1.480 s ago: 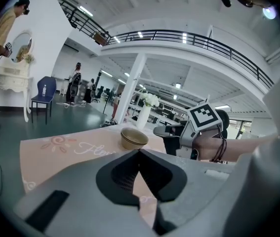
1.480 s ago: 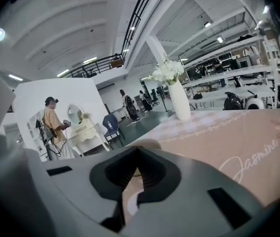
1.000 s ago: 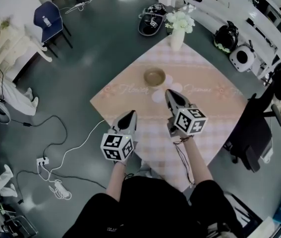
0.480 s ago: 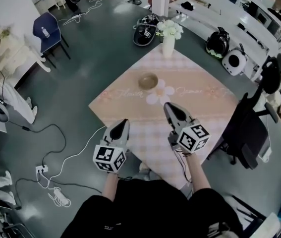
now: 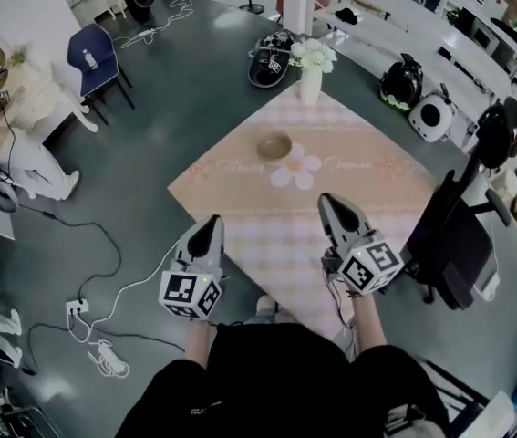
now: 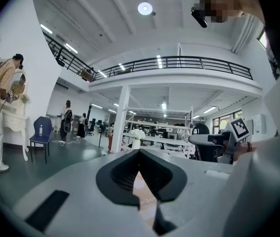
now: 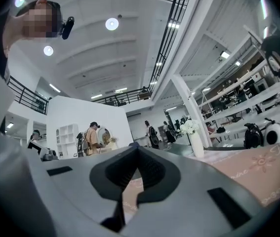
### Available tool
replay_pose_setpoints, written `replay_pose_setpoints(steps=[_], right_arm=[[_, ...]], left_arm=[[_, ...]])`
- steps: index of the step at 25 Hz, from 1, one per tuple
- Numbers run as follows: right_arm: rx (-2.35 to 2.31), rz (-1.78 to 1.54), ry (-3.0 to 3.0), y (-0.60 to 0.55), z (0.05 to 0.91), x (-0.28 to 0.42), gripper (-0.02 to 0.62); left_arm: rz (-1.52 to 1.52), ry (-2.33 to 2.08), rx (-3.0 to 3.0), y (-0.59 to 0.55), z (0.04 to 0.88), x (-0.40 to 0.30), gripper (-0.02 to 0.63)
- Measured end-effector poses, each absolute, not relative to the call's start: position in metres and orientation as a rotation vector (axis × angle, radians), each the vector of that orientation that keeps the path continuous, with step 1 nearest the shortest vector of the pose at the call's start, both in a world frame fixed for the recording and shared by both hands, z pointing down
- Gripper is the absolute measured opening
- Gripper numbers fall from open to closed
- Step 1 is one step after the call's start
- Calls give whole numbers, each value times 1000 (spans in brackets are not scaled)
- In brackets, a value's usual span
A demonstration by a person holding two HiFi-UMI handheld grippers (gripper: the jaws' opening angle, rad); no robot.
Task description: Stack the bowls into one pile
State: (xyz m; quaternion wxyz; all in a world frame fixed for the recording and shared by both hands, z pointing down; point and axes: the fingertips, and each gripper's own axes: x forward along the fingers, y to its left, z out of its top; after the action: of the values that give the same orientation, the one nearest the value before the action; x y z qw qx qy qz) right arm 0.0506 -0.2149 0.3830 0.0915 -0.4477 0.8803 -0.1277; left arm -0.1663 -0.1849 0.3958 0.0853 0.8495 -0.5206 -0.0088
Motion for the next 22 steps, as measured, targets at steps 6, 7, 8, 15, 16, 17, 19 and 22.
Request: replay_pose_setpoints(steps=[6, 7, 8, 15, 16, 17, 19, 22], right_arm=[[-1382, -346, 2562, -200, 374, 65, -6], [-1390, -343, 2557, -197, 373, 67, -6], [-1397, -338, 2553, -195, 371, 69, -6], [-1421, -301, 2547, -191, 367, 73, -8], [-1424, -295, 2553, -191, 366, 73, -8], [-1425, -288, 2557, -190, 366, 72, -8], [-1430, -273, 2561, -190, 363, 72, -8], [-1439, -257, 2564, -189, 361, 73, -8]], left_arm=[[-72, -1603, 2540, -170, 382, -178, -3], [-78, -1613, 2538, -167, 379, -180, -3], [-83, -1625, 2537, -165, 377, -182, -3], [-121, -1681, 2540, -160, 365, -193, -3], [-120, -1688, 2538, -160, 364, -194, -3], [-120, -1694, 2534, -159, 363, -195, -3], [-120, -1701, 2530, -158, 360, -195, -3], [-118, -1704, 2532, -155, 359, -192, -3]])
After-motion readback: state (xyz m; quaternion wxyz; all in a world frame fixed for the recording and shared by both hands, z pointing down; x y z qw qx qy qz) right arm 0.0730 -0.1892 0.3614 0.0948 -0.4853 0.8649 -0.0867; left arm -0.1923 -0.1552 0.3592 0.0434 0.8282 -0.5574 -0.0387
